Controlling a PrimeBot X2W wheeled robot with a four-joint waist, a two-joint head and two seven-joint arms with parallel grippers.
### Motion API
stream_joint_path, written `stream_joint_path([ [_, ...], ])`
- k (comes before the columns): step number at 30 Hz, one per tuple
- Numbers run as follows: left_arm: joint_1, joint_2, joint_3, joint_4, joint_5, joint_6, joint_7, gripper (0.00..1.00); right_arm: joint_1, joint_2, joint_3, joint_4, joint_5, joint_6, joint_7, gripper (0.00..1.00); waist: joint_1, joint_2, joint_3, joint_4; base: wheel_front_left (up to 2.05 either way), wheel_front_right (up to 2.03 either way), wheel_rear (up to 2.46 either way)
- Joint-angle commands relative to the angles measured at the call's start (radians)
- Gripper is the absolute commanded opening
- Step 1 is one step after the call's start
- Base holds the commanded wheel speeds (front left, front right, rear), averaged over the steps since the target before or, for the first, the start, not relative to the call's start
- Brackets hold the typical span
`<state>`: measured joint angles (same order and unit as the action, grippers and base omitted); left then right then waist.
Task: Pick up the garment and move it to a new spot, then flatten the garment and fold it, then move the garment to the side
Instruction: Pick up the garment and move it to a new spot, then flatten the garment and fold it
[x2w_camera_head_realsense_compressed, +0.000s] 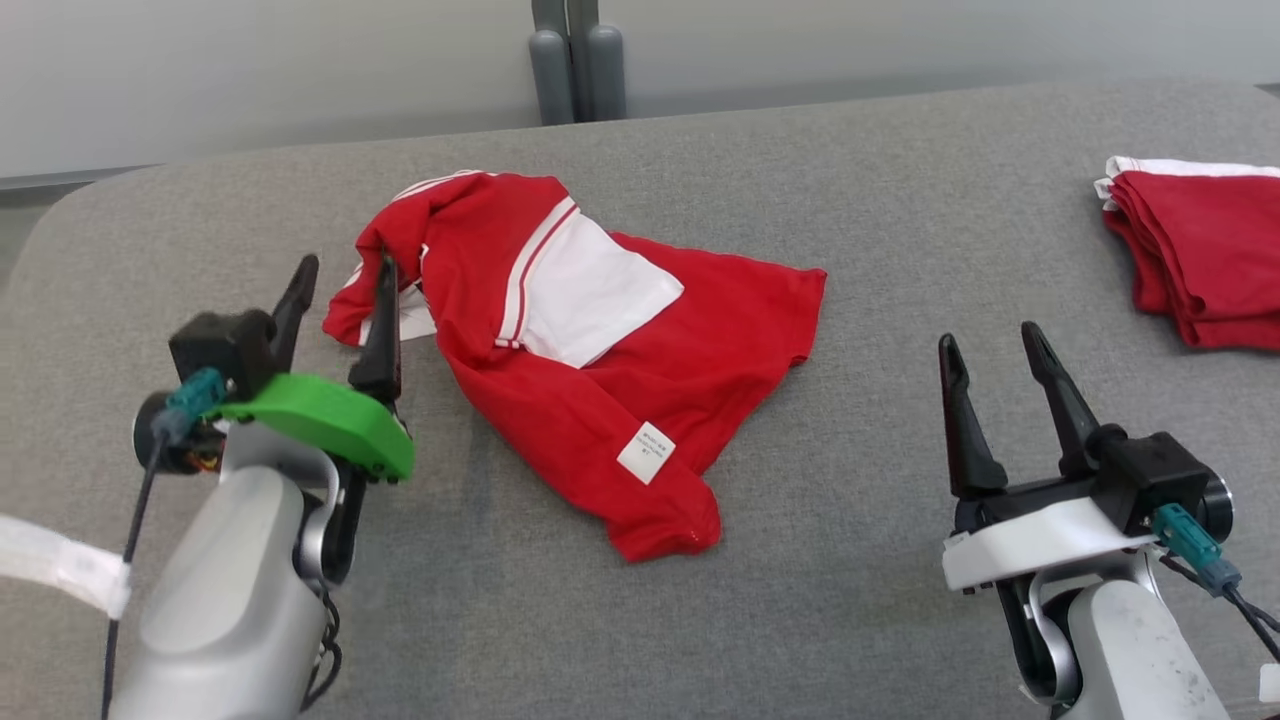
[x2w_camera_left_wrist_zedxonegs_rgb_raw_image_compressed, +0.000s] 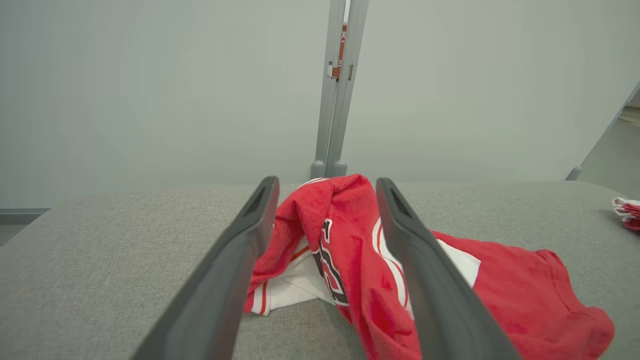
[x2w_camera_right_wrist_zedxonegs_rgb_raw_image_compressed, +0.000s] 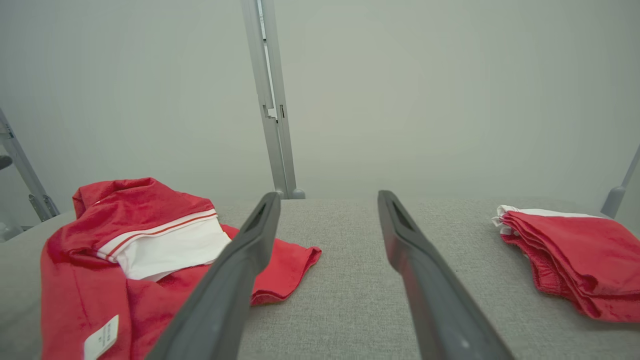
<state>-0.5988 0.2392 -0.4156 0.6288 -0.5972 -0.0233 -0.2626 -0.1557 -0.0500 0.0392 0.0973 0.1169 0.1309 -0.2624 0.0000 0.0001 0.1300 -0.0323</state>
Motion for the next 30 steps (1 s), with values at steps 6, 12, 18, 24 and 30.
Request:
stream_joint_path([
  [6,0.217,-0.022,0.087,-0.178,0.084,0.035,-0.003,1.00,0.057,-0.001,0.002,-0.011,0.014,-0.001,-0.003,1.00,0.0000,-0.0001,-0.046,0.039,0.00,0.00,0.00],
  [12,0.376,-0.057,0.153,-0.319,0.144,0.052,-0.003,1.00,0.082,-0.001,0.003,-0.022,0.048,0.000,-0.003,1.00,0.0000,-0.0001,-0.060,0.044,0.00,0.00,0.00],
  [18,0.479,-0.104,0.211,-0.402,0.183,0.059,-0.003,1.00,0.099,-0.001,0.004,-0.020,0.069,0.000,-0.003,1.00,0.0000,-0.0001,-0.072,0.040,0.00,0.00,0.00],
  [24,0.523,-0.128,0.243,-0.414,0.211,0.043,-0.003,1.00,0.107,-0.001,0.016,0.004,0.061,0.000,-0.003,1.00,0.0000,-0.0001,-0.079,0.038,0.00,0.00,0.00],
  [30,0.528,-0.144,0.263,-0.408,0.232,0.030,-0.003,1.00,0.100,-0.001,0.016,0.019,0.056,-0.001,-0.003,1.00,0.0000,-0.0001,-0.077,0.042,0.00,0.00,0.00],
])
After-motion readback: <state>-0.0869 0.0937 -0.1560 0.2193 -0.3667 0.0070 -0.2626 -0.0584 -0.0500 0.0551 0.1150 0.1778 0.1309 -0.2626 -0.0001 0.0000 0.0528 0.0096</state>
